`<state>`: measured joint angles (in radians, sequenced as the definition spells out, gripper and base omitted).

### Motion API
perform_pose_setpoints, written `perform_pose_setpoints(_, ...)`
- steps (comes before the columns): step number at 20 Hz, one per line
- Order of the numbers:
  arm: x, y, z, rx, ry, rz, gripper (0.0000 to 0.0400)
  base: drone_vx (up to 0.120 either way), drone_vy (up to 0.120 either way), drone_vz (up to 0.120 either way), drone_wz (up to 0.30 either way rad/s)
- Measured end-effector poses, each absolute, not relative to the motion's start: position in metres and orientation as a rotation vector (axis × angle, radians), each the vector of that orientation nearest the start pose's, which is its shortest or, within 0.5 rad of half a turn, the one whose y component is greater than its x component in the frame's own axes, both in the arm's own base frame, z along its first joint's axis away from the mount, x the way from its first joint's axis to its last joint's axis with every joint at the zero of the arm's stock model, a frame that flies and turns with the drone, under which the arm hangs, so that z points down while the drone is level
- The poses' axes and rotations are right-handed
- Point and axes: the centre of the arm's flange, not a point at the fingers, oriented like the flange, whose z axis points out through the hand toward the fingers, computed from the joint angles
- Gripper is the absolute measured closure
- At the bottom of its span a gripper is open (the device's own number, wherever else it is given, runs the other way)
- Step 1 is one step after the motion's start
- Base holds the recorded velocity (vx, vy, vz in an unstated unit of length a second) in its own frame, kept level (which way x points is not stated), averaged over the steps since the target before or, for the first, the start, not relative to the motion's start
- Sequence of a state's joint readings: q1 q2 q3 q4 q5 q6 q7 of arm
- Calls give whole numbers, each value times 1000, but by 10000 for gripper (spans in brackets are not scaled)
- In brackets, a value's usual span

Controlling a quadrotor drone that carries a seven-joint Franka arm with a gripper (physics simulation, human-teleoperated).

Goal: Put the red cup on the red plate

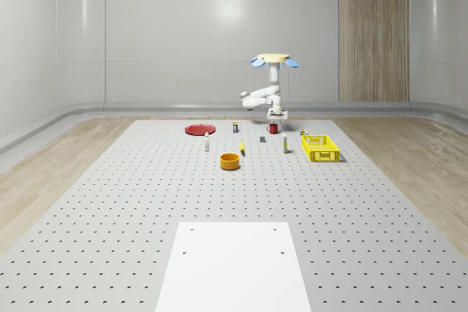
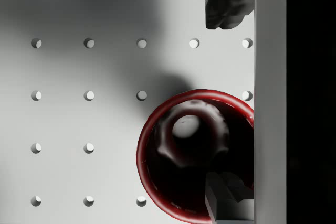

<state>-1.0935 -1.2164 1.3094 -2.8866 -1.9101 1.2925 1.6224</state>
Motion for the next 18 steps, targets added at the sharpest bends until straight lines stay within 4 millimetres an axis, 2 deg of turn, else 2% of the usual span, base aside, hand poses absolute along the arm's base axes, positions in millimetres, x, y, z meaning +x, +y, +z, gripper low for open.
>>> perform_pose_setpoints(18, 307, -6, 518, 1, -2, 785, 0, 0, 0, 0, 0)
